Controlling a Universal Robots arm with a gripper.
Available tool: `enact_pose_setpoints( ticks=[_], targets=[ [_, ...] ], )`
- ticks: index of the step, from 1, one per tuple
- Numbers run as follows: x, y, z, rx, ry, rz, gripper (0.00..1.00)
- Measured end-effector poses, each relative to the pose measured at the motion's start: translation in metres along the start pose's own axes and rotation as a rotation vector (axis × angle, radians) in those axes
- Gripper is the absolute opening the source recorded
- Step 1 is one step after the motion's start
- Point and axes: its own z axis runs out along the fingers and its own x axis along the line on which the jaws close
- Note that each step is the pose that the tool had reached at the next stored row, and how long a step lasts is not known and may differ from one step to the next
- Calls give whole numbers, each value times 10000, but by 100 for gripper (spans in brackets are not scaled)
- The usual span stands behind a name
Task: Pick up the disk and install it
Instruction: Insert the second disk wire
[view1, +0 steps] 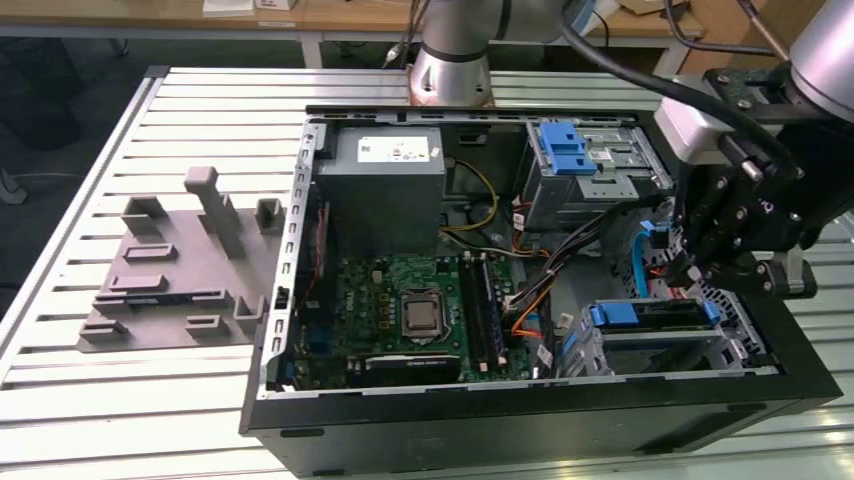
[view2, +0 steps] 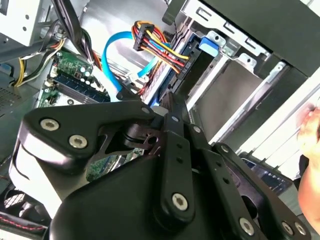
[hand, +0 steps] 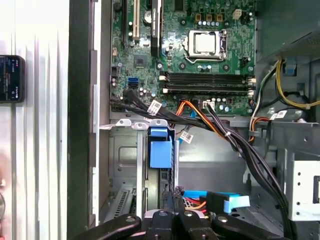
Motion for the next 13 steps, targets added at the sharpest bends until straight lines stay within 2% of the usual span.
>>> enact_pose_setpoints(
  ticks=[3,7,13],
  targets=[
    [-1,13,-23,0,-7,0,11],
    [1,80,-25,-1,-41,0,11],
    [-3,88,-64,-12,-48,-5,11]
  ],
)
